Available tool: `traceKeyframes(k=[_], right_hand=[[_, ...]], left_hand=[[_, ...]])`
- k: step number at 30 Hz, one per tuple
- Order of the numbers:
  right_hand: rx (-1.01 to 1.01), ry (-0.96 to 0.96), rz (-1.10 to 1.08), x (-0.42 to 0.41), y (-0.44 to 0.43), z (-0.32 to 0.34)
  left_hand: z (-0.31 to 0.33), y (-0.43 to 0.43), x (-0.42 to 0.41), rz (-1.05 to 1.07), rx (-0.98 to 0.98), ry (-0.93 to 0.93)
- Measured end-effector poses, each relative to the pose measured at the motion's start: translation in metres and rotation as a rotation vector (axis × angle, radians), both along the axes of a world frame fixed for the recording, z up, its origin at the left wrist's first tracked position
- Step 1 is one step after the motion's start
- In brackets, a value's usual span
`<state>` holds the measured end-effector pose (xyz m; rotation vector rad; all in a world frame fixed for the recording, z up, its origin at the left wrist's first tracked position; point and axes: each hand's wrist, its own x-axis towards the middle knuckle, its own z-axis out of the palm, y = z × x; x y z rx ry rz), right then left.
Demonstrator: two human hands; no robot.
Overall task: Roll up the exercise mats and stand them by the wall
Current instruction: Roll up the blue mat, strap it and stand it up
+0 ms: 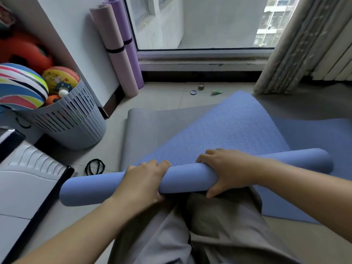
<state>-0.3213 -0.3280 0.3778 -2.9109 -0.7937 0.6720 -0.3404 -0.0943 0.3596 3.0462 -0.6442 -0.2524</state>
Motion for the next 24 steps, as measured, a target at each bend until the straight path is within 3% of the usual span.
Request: traceKeyframes(k=[4,7,10,15,20,22,24], right_hand=[[0.025,-0.412,0.016,-0.025,-0.003,-0.020],[0.045,-0.386,0.007,-0.021,-0.002,-0.017],[0.100,-0.391,-0.026,0.000,0.003,0.005],[0.135,-0.712,-0.085,0.054,0.013,0.067],[0.235,-0.835,-0.115,0.069,0.021,0.109],[0.202,-0.823,-0.062,0.062,0.020,0.113],[0.134,-0.752,0.024,0.047,0.019,0.106]], left_hand=[[0.008,0.005,0.009,0.025,-0.037,0.136],[0.011,0.003,0.013,0.002,-0.008,0.120],[0.026,0.005,0.026,0.038,0.047,-0.021],[0.085,0.012,0.075,0.145,-0.072,-0.421],[0.137,0.024,0.094,0.045,-0.034,-0.795],[0.140,0.027,0.079,0.005,-0.003,-0.804],[0.123,0.028,0.055,-0.015,-0.001,-0.693]])
